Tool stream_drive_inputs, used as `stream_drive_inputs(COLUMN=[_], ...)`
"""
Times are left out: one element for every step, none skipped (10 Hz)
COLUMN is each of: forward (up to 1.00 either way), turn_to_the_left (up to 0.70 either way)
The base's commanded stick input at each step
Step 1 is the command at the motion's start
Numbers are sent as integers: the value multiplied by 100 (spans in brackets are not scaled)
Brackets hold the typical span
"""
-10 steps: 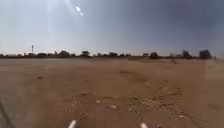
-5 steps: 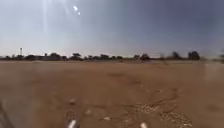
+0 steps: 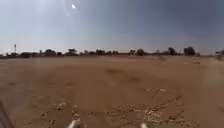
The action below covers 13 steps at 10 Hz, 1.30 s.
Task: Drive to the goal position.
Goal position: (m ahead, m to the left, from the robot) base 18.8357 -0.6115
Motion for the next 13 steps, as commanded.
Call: stream_drive_inputs(forward=[50, 50, 50, 50, 50, 50, 50, 50, 50, 50, 50, 50, 50], turn_to_the_left=[0, 0, 0, 0, 0, 0, 0, 0, 0, 0, 0, 0, 0])
